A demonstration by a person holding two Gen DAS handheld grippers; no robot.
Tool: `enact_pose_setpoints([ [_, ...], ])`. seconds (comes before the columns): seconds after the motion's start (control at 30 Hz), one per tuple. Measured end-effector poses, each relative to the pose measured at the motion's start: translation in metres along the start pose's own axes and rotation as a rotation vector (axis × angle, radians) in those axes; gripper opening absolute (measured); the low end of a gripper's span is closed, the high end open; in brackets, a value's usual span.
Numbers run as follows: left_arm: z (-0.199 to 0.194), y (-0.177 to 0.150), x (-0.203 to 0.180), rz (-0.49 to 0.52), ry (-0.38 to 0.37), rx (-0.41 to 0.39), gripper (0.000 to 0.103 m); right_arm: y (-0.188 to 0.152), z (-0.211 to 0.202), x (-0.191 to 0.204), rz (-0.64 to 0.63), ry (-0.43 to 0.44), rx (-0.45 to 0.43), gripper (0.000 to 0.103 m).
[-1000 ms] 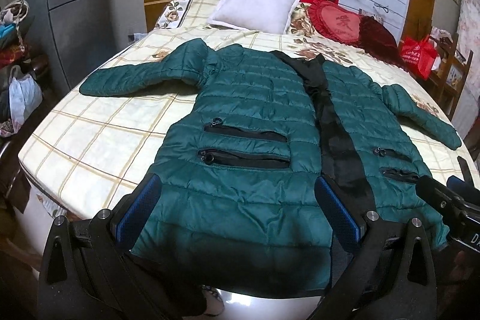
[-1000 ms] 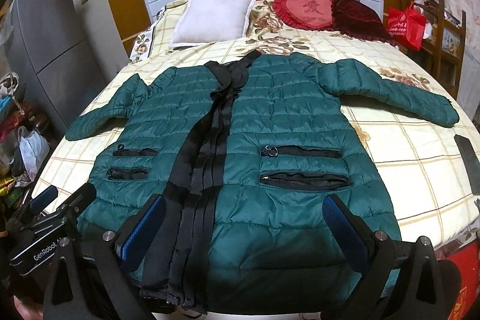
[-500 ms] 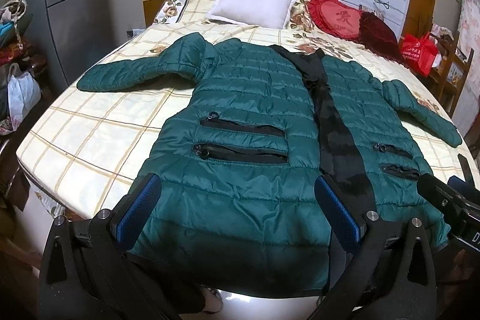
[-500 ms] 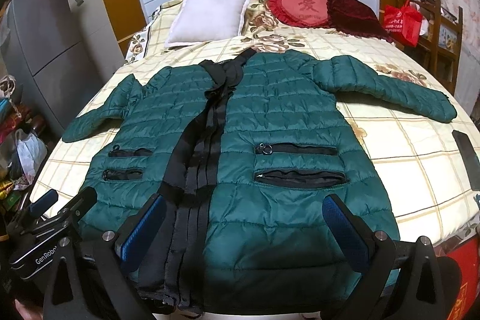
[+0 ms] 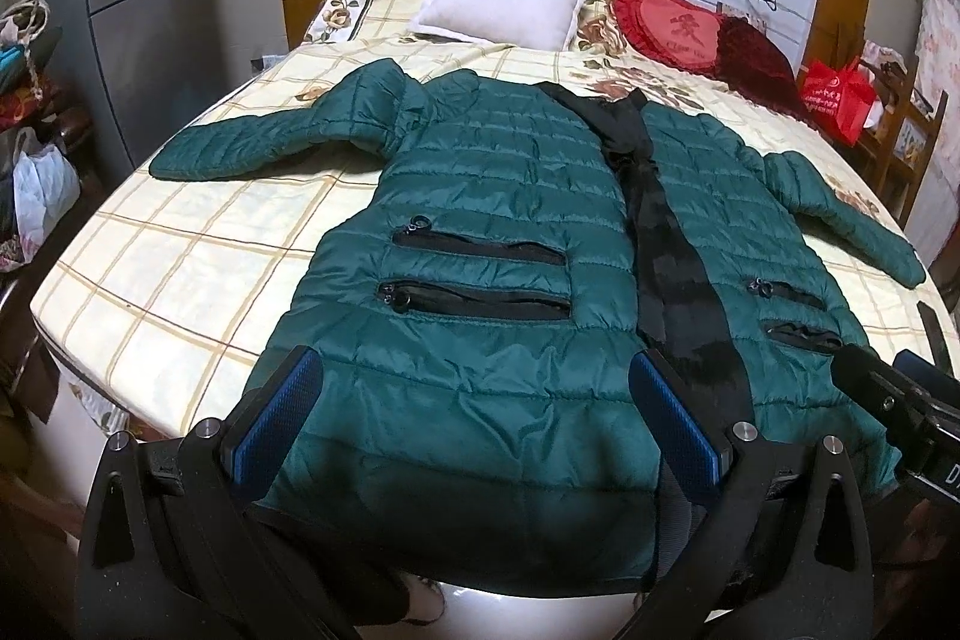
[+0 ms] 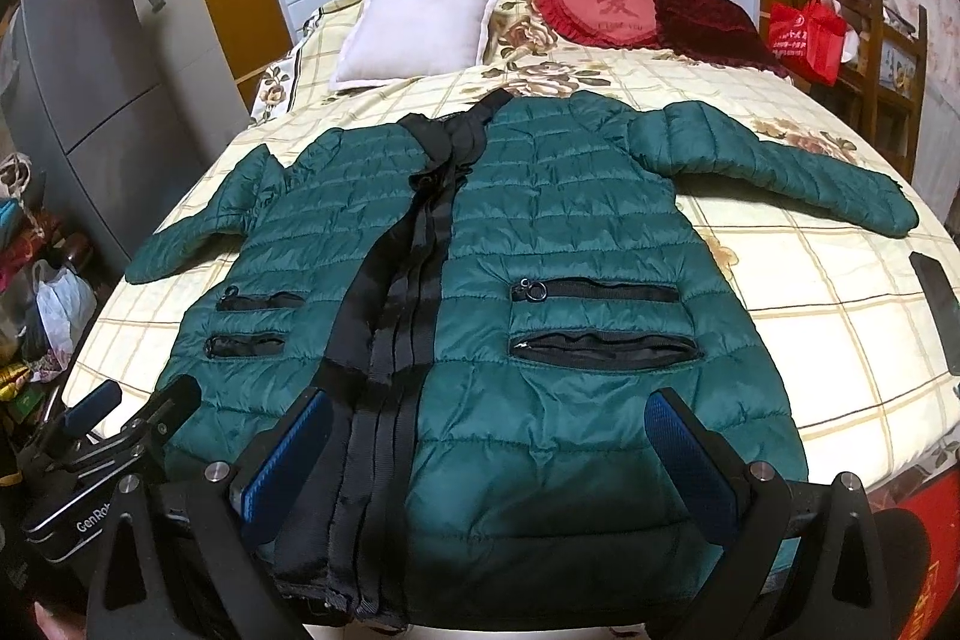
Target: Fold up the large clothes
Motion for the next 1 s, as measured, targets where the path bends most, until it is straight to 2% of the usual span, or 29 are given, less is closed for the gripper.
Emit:
enact_pose_setpoints([
  [1.0, 0.008, -0.002, -0.001, -0.005, -0.005, 0.026, 0.102, -0.006, 0.013, -0.006, 0.018, 0.0, 0.026, 0.103],
])
Point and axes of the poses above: each gripper's, at about its wrist camera, not at the fingertips, and z roughly the way its jaws point, x to its left, y to its top, the point moved 2 cm from there along z, roughly the way its jaws point, and after that the axes turned 2 degrees about z, right-handed, at the moved point
